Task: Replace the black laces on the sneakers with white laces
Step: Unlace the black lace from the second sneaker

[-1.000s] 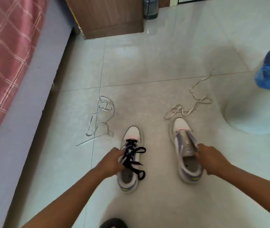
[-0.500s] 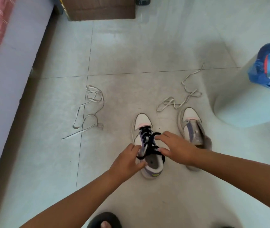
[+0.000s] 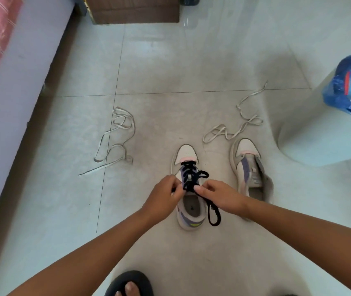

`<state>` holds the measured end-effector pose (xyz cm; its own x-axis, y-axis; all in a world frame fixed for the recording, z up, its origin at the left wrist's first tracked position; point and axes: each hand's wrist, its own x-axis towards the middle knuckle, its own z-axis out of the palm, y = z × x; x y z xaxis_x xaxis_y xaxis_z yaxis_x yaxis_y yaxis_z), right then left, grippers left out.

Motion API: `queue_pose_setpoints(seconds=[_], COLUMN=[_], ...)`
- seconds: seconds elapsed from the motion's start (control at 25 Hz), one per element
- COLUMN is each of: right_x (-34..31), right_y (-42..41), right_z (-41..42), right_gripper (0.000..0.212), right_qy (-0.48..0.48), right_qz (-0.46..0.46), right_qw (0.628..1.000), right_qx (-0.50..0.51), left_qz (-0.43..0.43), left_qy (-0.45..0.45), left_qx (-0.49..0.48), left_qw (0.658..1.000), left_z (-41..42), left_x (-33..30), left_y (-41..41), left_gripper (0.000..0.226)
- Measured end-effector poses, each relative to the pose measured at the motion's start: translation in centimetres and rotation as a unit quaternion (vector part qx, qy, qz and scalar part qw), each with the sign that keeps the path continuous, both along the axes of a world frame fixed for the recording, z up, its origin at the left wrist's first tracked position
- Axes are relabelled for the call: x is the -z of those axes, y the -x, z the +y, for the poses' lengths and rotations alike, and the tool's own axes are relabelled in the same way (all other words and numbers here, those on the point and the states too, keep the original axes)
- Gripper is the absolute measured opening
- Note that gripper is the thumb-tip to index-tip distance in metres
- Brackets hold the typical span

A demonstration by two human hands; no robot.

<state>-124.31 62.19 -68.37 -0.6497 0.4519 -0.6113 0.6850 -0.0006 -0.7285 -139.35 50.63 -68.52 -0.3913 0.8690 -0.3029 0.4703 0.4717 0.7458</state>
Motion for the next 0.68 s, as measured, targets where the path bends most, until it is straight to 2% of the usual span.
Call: queue_pose_setpoints(seconds=[0.08,0.16,0.24,0.28,0.32,0.36,0.4,0.44,0.48,0.52,0.6,0.68], right_x=[-0.3,-0.4,-1.2,-1.9,-2.8,-3.8,-4.7,-5.2,-5.2,-4.9,-3.7,-1.8], right_y=[0.2,0.5,1.8,2.9,4.3,5.5,6.2,6.5,6.1,5.4,3.9,3.0], right_z=[0.2,1.1,2.7,4.0,5.7,7.7,9.5,11.2,12.3,12.8,12.2,10.8], right_gripper=[0.028,0.025,0.015,0.011,0.009,0.008,0.009,0.011,0.013,0.014,0.015,0.015], right_qy=[0.045,-0.025,-0.096,-0.07,0.013,0.105,0.175,0.22,0.245,0.26,0.262,0.243], right_qz=[0.018,-0.01,-0.034,-0.01,0.043,0.102,0.154,0.195,0.219,0.223,0.191,0.136], right_qw=[0.998,0.999,0.993,0.997,0.985,0.938,0.873,0.813,0.771,0.751,0.755,0.779], right_qx=[0.032,-0.04,-0.064,0.019,0.166,0.314,0.429,0.503,0.545,0.565,0.57,0.562], left_qz=[-0.079,-0.064,-0.026,-0.031,-0.06,-0.106,-0.16,-0.209,-0.253,-0.292,-0.361,-0.427], left_qy=[0.027,0.034,-0.022,-0.064,-0.094,-0.111,-0.116,-0.11,-0.091,-0.074,-0.061,-0.041], left_qx=[-0.049,-0.073,-0.115,-0.135,-0.139,-0.119,-0.078,-0.041,-0.036,-0.063,-0.101,-0.118], left_qw=[0.995,0.995,0.993,0.988,0.984,0.981,0.977,0.971,0.963,0.951,0.925,0.895], left_z=[0.7,1.7,2.7,3.1,3.4,3.4,2.9,1.7,0.5,-0.5,-1.2,0.2], left_x=[-0.7,-1.8,-4.2,-5.8,-7.5,-9.2,-11.0,-12.5,-14.1,-15.3,-15.6,-13.9], left_y=[0.1,0.0,-1.1,-2.3,-4.1,-6.8,-10.0,-13.1,-15.6,-16.9,-17.6,-17.0], left_gripper=[0.02,0.014,0.006,0.008,0.01,0.014,0.018,0.019,0.02,0.022,0.017,0.008])
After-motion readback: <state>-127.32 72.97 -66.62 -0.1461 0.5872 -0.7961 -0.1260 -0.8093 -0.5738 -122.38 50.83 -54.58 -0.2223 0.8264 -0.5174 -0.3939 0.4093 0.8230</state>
